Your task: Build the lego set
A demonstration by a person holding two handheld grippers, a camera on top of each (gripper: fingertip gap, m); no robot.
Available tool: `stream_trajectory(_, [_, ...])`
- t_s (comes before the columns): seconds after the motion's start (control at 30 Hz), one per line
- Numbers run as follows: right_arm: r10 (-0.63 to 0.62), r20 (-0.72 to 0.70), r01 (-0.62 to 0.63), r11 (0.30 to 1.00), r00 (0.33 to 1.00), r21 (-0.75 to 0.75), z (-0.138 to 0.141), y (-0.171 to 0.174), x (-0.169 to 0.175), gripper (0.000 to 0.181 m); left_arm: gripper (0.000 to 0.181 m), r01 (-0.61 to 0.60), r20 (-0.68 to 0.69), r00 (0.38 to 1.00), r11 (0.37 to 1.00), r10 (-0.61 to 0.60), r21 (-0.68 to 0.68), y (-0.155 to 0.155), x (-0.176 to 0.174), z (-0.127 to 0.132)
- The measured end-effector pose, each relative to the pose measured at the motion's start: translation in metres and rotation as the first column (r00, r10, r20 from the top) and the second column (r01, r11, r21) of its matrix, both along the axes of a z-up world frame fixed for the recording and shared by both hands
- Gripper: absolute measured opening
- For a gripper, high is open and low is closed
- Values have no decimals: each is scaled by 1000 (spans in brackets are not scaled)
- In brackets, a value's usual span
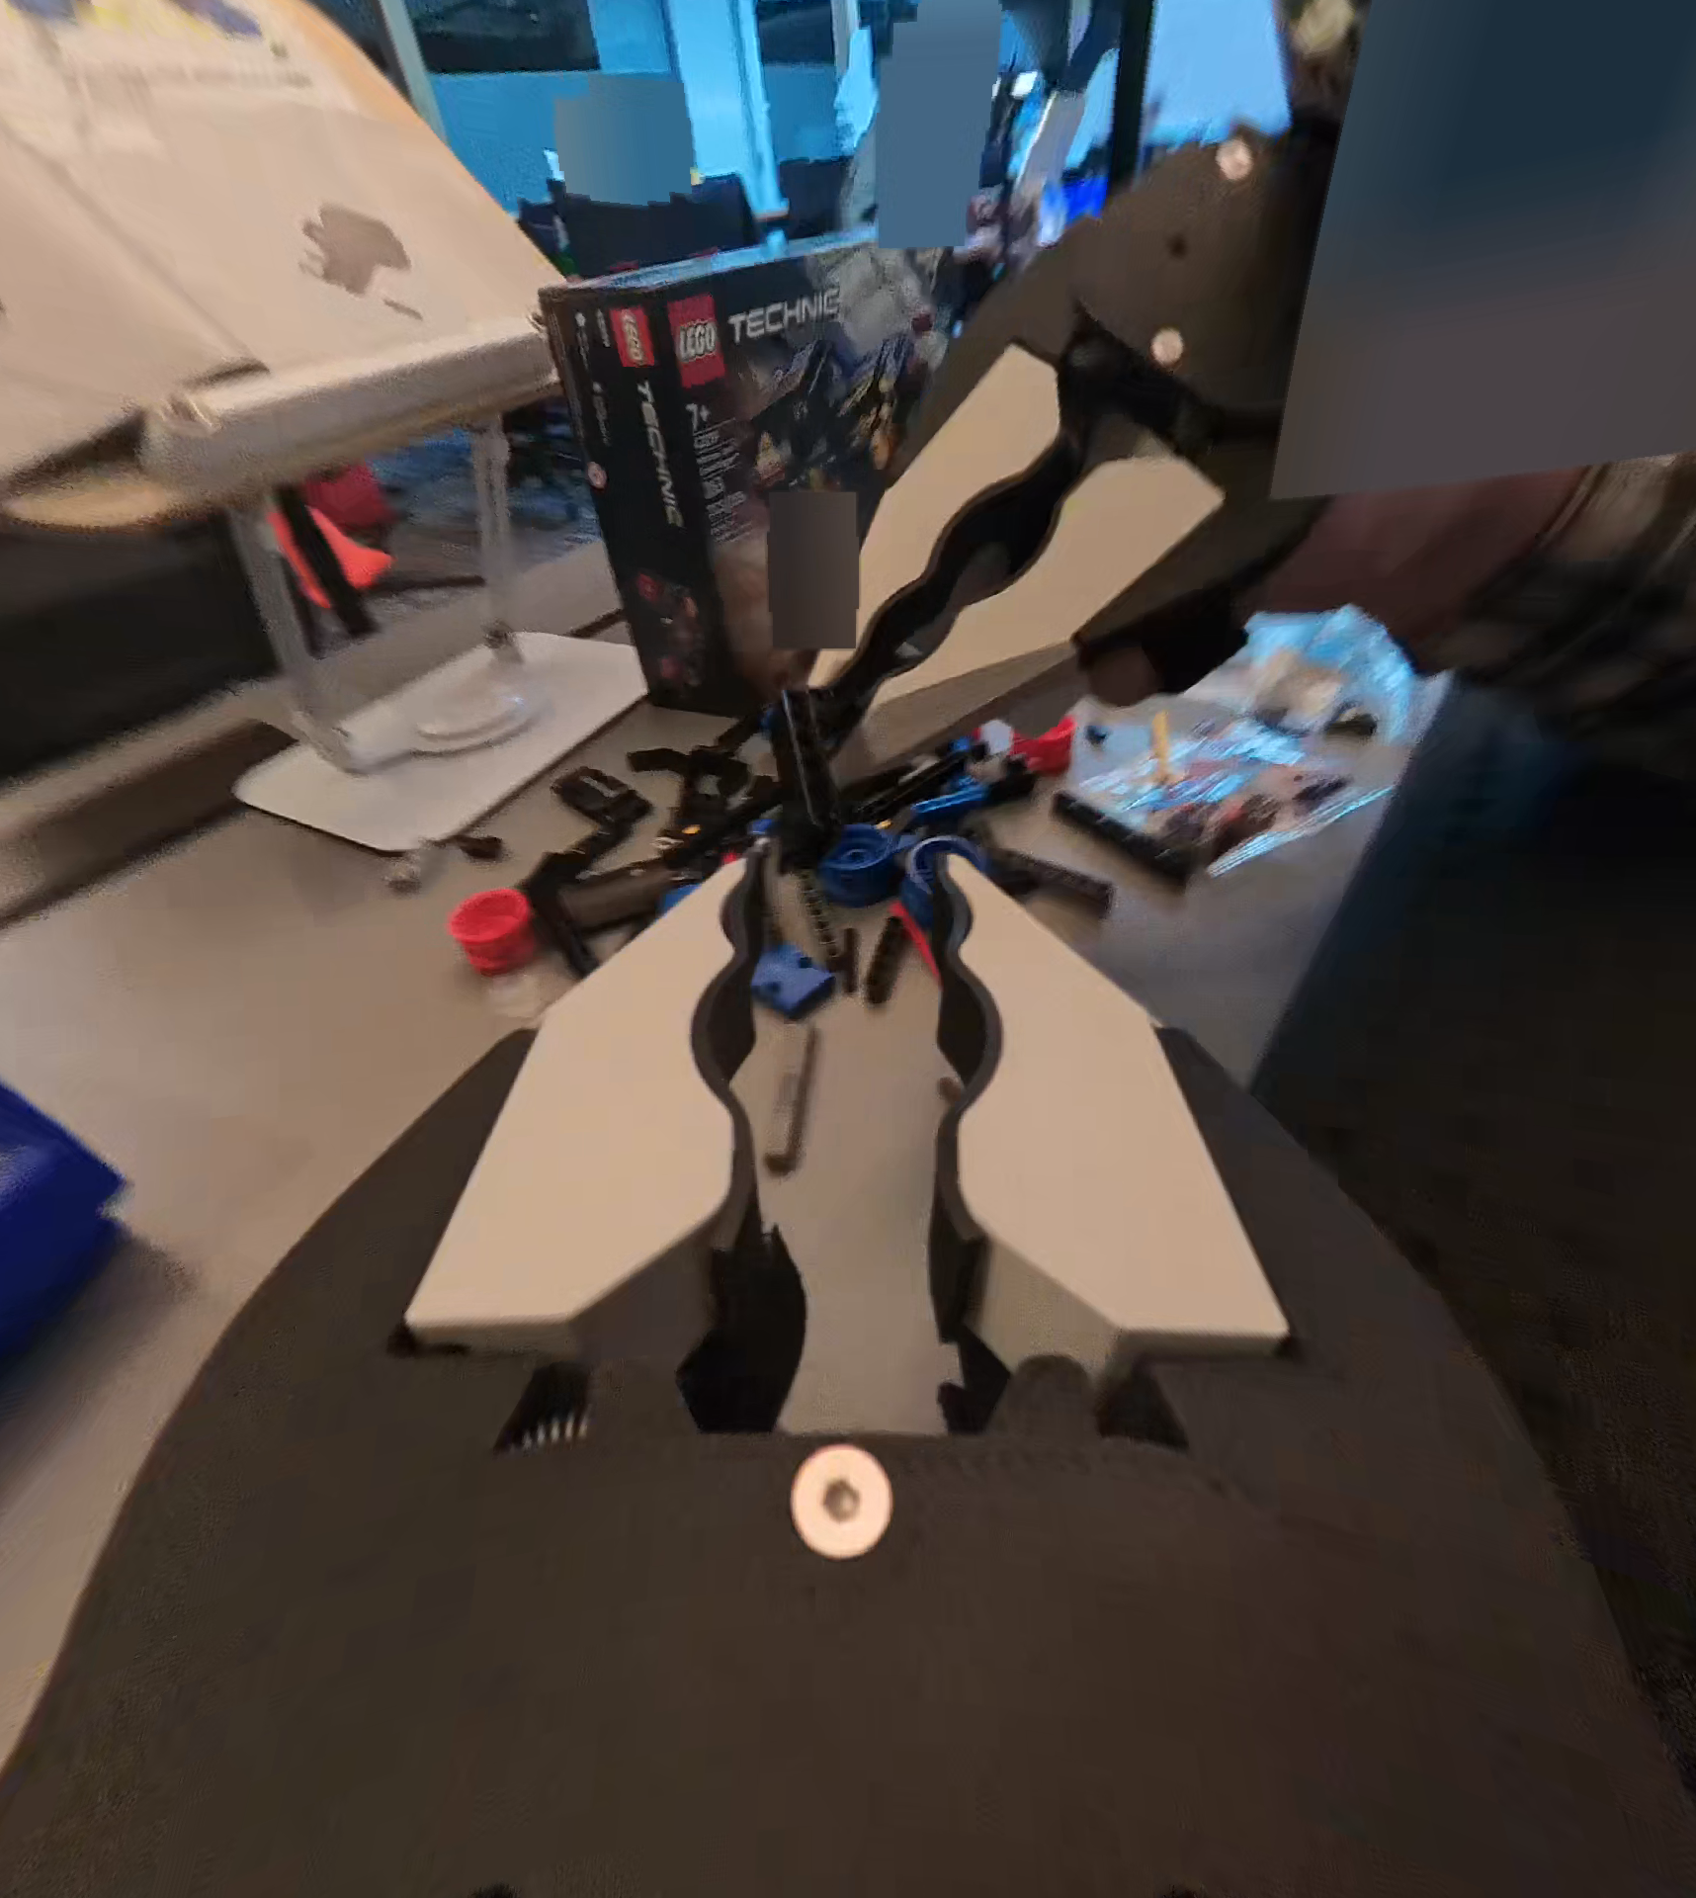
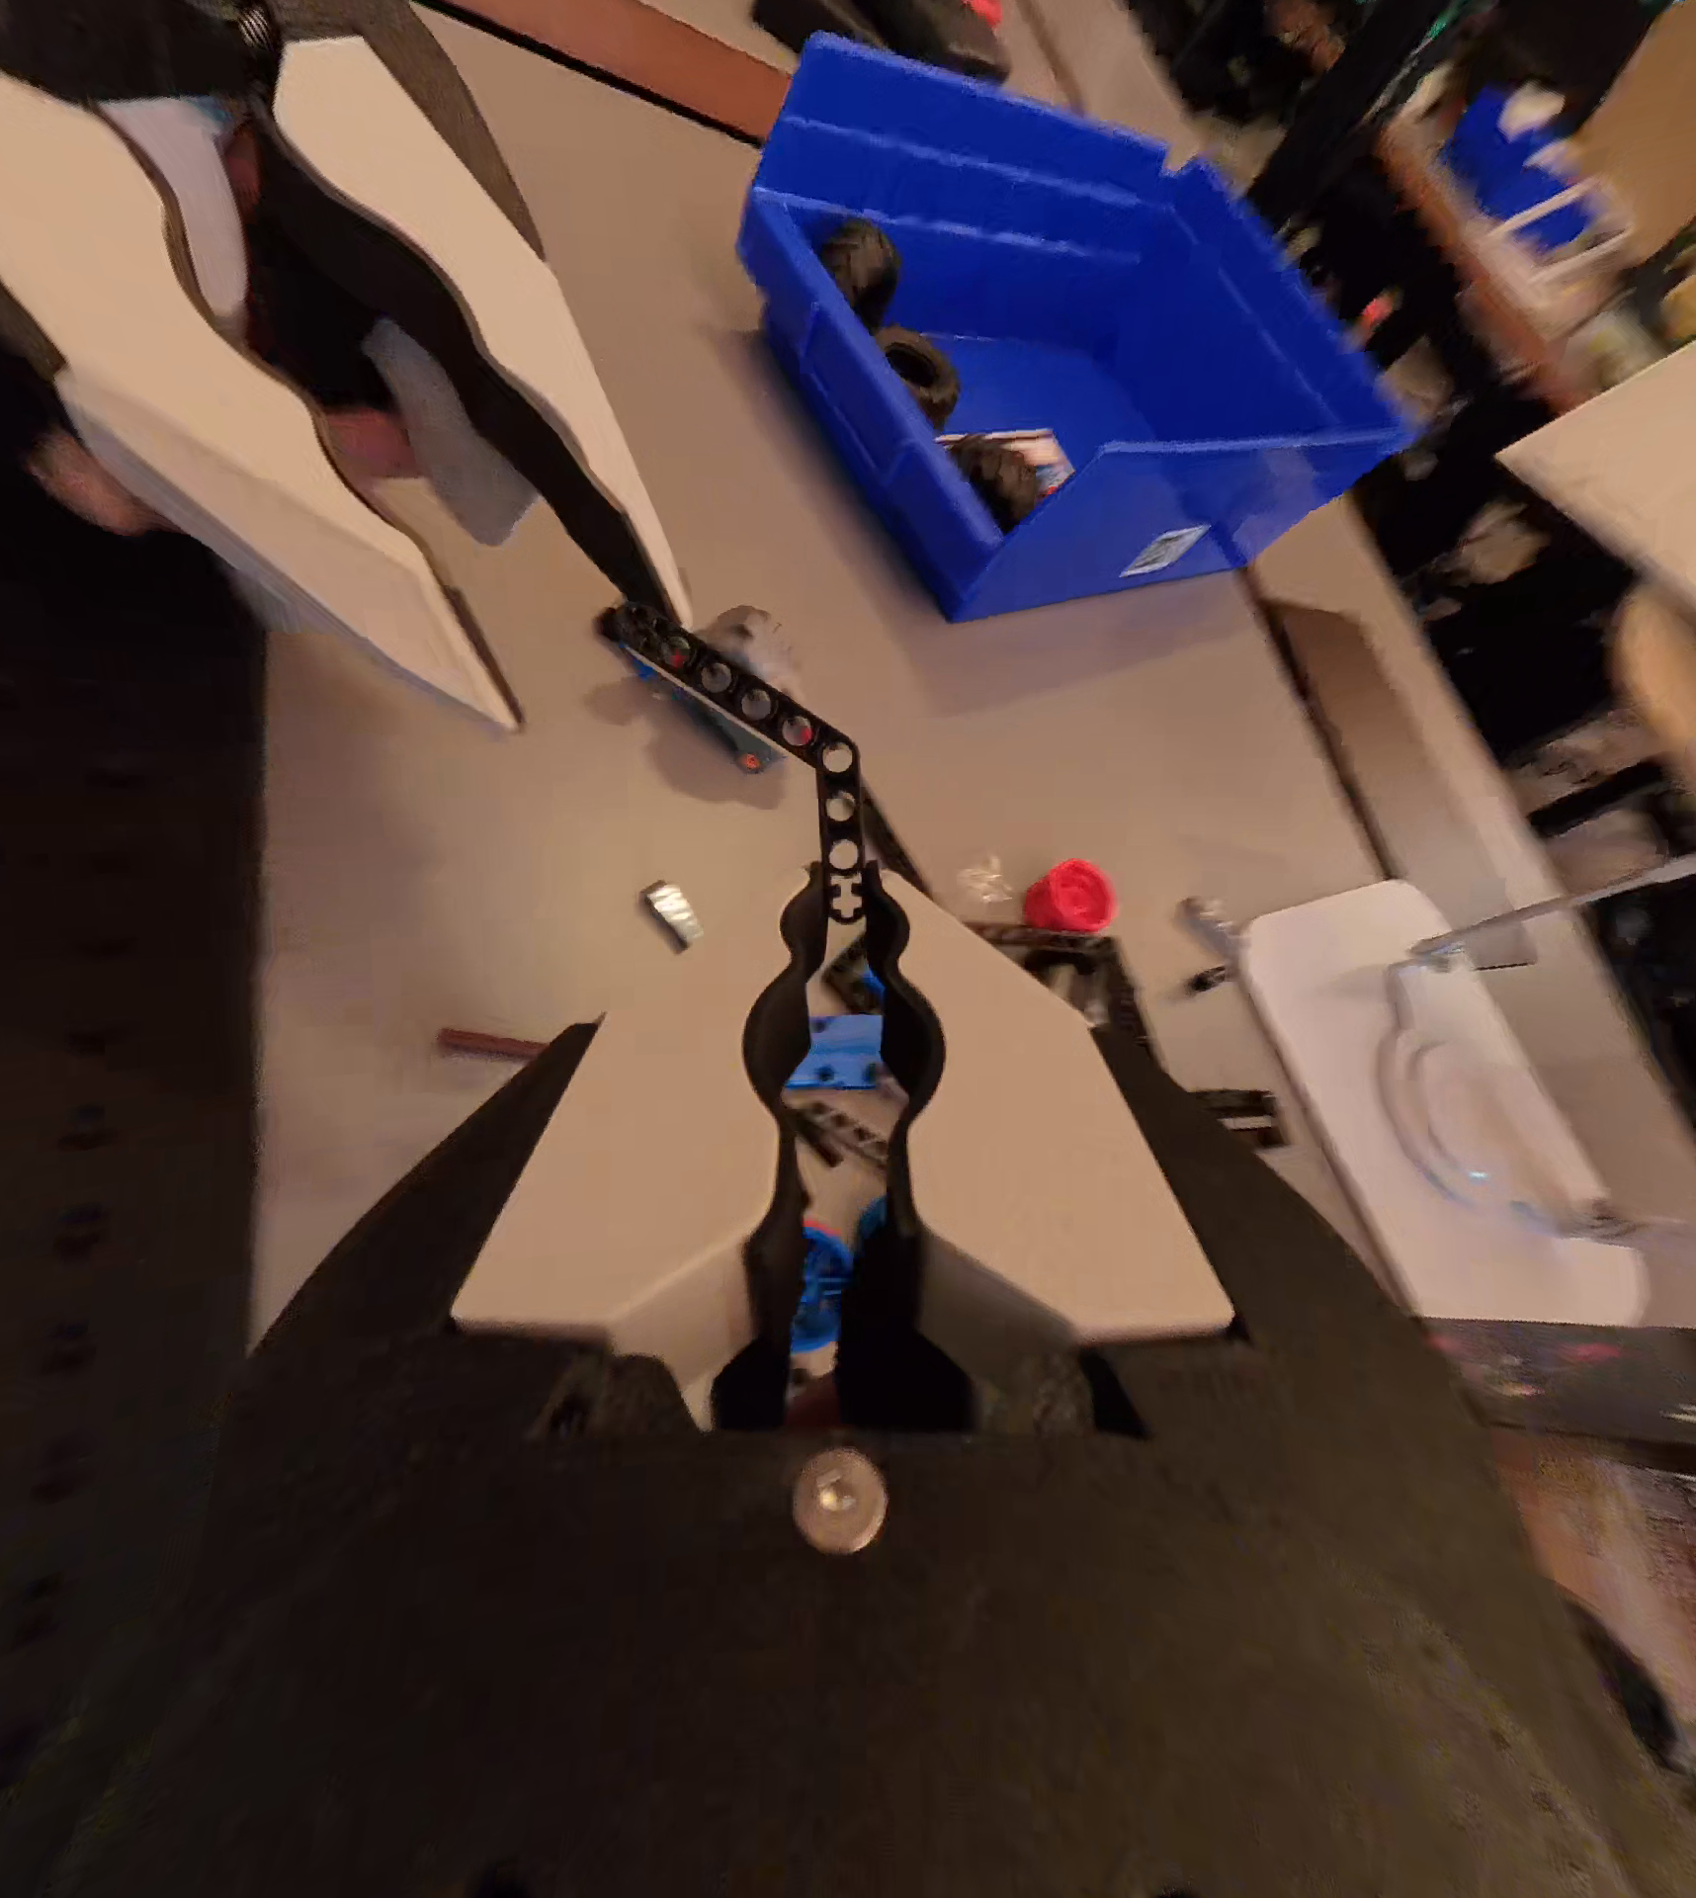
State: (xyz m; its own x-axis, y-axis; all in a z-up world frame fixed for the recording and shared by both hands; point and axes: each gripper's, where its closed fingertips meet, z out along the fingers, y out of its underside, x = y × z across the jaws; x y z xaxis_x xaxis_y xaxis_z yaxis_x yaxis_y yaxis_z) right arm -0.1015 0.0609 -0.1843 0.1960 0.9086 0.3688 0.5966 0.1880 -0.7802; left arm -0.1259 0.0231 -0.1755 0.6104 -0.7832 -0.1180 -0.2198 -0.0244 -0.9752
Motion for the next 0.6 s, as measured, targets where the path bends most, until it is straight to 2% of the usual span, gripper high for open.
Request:
stream_trajectory(0.07, [31,-18,-33,994,999,-105,-3,-7,-3,4,10,-41,-146,988,995,55,91,4,2,-7])
stream_trajectory(0.13, [29,-13,-31,987,999,-157,-6,-8,-1,5,1,-67,-214,973,993,87,99,8,1,-13])
stream_trajectory(0.3, [41,-23,-43,993,999,-113,-3,-9,-2,5,0,-77,-71,995,995,73,-61,11,-5,-12])
stream_trajectory(0.4, [33,-35,-34,999,999,-27,4,-5,-1,20,0,-50,89,994,984,66,-172,11,-11,-4])
stream_trajectory(0.47, [29,-10,-29,999,1000,43,5,-4,0,23,0,-30,164,984,980,64,-197,12,-16,1])
stream_trajectory(0.5, [36,-3,-36,997,999,69,6,-5,0,22,0,-26,170,984,983,58,-183,11,-17,3])
stream_trajectory(0.6, [-3,73,-5,993,997,118,-5,1,4,16,0,-82,37,995,984,89,-158,12,-22,-12])
